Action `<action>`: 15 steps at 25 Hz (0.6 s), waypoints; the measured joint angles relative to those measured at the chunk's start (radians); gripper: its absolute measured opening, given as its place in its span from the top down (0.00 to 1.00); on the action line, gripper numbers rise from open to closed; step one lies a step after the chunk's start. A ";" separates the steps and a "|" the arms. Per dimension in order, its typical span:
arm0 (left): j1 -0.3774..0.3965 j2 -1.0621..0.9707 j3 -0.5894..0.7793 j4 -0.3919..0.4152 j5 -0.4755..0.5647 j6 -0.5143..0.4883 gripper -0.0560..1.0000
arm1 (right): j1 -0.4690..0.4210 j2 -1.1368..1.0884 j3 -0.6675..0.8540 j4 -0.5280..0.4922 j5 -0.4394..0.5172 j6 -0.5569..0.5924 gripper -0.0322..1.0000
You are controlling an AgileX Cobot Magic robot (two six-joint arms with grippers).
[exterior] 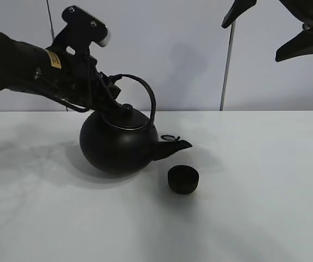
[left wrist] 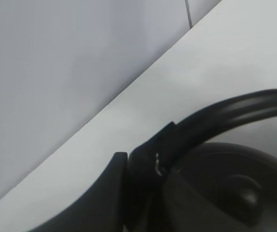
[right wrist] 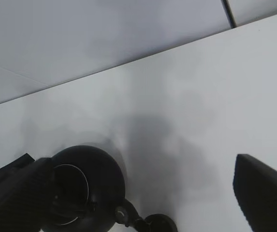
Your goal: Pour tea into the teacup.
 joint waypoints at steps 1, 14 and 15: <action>0.000 -0.005 0.001 -0.026 0.002 0.000 0.84 | 0.000 0.000 0.000 0.000 0.000 0.000 0.30; 0.000 -0.150 0.291 -0.392 -0.320 0.056 0.84 | 0.000 0.000 0.000 0.000 0.000 0.000 0.30; 0.000 -0.150 0.318 -0.407 -0.353 0.056 0.84 | 0.000 0.000 0.000 0.000 0.000 0.000 0.30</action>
